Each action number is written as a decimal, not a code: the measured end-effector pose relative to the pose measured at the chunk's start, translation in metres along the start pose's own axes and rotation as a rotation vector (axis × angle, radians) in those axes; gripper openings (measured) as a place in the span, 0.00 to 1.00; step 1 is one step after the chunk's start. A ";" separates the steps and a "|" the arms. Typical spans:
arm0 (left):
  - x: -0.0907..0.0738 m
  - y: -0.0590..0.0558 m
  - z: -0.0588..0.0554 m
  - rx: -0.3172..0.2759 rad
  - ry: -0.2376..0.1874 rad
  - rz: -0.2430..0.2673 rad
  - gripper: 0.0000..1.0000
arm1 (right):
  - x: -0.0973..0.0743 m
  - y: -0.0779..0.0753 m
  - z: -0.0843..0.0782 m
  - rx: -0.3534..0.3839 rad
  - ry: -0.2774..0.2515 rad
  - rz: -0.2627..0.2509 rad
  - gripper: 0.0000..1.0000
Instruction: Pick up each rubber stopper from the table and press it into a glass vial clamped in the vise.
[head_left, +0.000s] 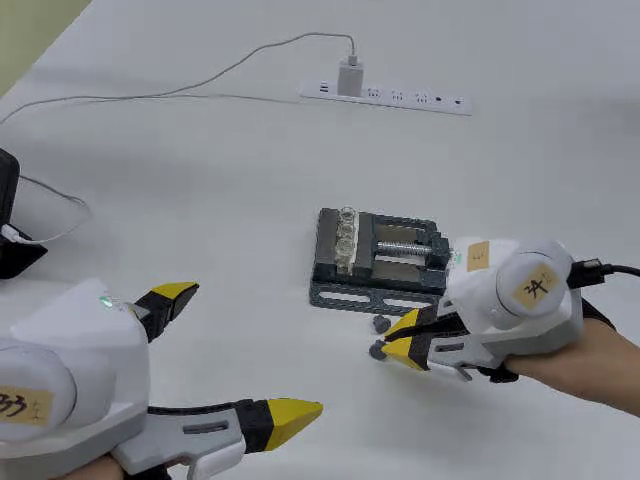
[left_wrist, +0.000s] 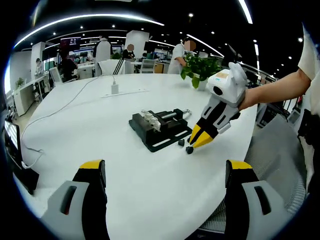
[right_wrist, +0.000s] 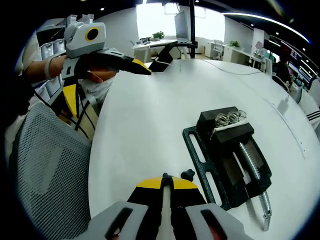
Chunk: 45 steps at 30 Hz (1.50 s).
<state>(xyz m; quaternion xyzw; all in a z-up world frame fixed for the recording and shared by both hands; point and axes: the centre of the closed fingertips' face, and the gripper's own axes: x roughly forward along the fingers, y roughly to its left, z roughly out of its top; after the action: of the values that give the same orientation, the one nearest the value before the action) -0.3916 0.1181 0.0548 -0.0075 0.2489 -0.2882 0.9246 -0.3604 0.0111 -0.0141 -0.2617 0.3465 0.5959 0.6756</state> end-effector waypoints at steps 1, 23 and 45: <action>0.000 0.000 -0.001 0.000 0.001 0.001 0.99 | 0.001 0.001 0.000 -0.005 0.003 0.004 0.01; 0.001 -0.001 -0.001 -0.007 0.001 0.000 0.99 | 0.004 0.002 -0.004 -0.034 0.056 0.009 0.00; 0.000 -0.006 0.004 0.010 -0.013 -0.007 0.99 | -0.001 0.003 -0.012 0.021 0.087 0.006 0.00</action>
<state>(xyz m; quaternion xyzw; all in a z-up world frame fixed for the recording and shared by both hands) -0.3929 0.1120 0.0597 -0.0057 0.2413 -0.2927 0.9252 -0.3650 0.0021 -0.0203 -0.2793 0.3826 0.5822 0.6608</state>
